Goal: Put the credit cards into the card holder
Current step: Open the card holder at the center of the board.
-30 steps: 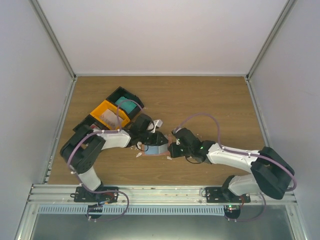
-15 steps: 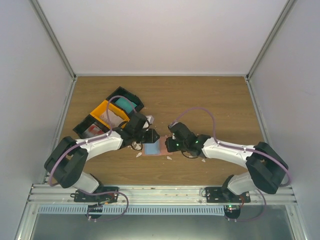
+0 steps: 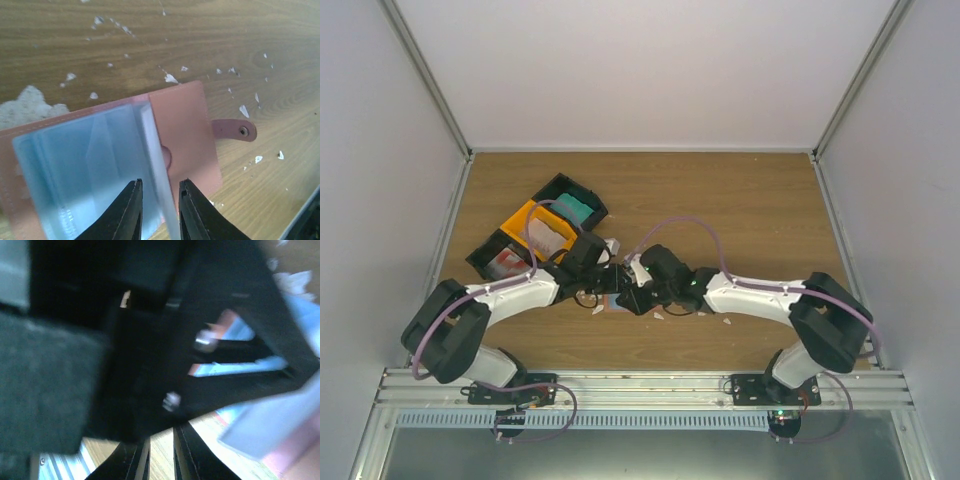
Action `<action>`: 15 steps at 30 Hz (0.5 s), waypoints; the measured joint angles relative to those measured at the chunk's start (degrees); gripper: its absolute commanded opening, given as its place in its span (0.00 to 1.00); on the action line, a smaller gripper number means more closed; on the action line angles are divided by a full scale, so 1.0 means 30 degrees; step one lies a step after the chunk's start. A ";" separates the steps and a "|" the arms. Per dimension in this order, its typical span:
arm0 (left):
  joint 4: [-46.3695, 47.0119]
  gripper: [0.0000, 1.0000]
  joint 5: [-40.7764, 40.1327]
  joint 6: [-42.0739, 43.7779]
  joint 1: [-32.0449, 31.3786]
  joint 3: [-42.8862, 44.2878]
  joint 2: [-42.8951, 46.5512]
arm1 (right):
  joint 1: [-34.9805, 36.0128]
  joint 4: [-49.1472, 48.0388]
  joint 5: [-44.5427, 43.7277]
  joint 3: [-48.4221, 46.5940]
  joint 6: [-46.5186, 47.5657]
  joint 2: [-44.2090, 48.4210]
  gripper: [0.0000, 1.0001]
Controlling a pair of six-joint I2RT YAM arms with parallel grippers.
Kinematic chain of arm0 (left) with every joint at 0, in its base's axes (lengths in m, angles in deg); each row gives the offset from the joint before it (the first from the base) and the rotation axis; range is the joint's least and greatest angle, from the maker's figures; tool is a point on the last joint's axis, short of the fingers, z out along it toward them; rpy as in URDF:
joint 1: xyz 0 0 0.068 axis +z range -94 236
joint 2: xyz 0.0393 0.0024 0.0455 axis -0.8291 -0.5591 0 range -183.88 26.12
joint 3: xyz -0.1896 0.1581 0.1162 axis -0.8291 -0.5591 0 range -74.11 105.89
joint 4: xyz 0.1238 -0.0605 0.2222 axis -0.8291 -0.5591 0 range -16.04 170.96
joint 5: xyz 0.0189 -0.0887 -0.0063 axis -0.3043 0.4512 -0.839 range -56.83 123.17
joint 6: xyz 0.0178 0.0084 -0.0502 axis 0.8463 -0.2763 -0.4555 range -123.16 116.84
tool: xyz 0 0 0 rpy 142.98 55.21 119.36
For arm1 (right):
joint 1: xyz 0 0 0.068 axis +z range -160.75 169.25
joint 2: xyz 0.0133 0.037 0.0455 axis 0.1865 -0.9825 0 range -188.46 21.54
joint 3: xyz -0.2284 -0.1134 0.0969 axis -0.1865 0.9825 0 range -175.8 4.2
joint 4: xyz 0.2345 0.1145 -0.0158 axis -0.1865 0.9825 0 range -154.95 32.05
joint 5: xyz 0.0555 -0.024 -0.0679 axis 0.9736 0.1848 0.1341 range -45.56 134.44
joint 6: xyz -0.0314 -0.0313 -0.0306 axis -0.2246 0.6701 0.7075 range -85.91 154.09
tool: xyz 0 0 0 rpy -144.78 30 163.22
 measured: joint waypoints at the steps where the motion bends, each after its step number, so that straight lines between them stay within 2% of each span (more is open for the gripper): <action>1: 0.0182 0.24 0.0525 0.0029 0.0066 -0.0058 -0.0204 | 0.0197 -0.0124 0.0197 -0.0160 0.0146 -0.0423 0.15; 6: 0.1086 0.23 0.2783 0.0488 0.0379 -0.0015 -0.2353 | 0.0714 -0.0248 -0.0240 -0.0321 0.0444 -0.1639 0.15; 15: 0.2419 0.23 0.4386 0.0525 0.0466 0.0291 -0.3818 | 0.1501 -0.1603 -0.5034 0.1209 -0.1093 -0.1559 0.16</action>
